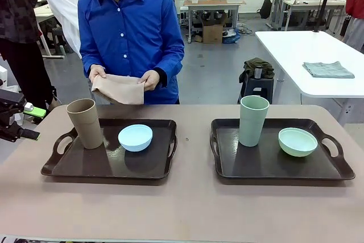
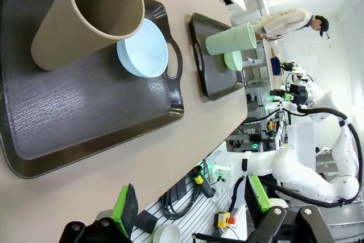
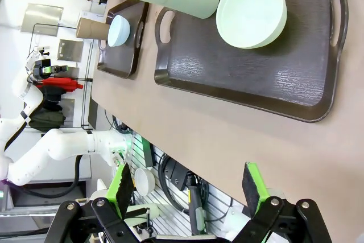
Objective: Set up a tray with a mat and arrange the tableware.
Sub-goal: Pick up the Picnic Bowl and Reusable plastic cup from the Handle tray in front of the human's position and hold them in the air.
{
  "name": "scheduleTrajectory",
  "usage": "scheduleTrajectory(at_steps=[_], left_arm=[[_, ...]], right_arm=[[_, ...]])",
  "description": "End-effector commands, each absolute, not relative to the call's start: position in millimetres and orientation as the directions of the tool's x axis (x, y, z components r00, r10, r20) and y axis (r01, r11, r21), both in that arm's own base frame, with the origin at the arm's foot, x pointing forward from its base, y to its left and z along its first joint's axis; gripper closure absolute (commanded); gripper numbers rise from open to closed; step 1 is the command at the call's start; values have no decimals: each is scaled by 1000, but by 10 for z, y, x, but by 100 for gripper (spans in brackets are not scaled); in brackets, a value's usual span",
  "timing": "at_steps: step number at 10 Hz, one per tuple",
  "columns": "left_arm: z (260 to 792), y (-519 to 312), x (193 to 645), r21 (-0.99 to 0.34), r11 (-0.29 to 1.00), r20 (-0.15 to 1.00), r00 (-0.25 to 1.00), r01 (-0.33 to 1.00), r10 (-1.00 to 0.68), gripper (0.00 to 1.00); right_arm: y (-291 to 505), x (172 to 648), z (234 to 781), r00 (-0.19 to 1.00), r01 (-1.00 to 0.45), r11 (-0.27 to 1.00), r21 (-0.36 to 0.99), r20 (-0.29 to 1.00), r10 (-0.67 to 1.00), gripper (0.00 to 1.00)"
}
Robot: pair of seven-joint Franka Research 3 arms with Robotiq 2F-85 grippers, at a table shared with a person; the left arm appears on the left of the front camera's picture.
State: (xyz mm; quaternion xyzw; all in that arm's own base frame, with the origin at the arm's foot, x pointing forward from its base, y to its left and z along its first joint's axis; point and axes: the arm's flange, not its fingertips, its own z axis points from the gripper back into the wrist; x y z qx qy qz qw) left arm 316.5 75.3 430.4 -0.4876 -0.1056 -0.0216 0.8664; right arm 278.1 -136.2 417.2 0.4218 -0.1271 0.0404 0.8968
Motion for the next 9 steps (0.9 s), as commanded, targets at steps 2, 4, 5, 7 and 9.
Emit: scheduleTrajectory(at_steps=[2,4,5,7,9], left_arm=[[4300,761,3182,-850,504,219,973,154,72,0],[4300,761,3182,-850,504,219,973,154,72,0],[4300,761,3182,-850,504,219,973,154,72,0],[4300,761,3182,-850,504,219,973,154,72,0],[4303,753,3165,-840,524,204,977,140,65,0]], right_arm=[[-1362,2800,4159,962,-193,624,758,272,-34,0],[-1362,2800,4159,962,-193,624,758,272,-34,0],[-1362,2800,4159,962,-193,624,758,272,-34,0],[-1362,2800,4159,962,-193,624,758,272,-34,0],[-1360,2781,4172,965,-180,641,746,262,-34,0]])
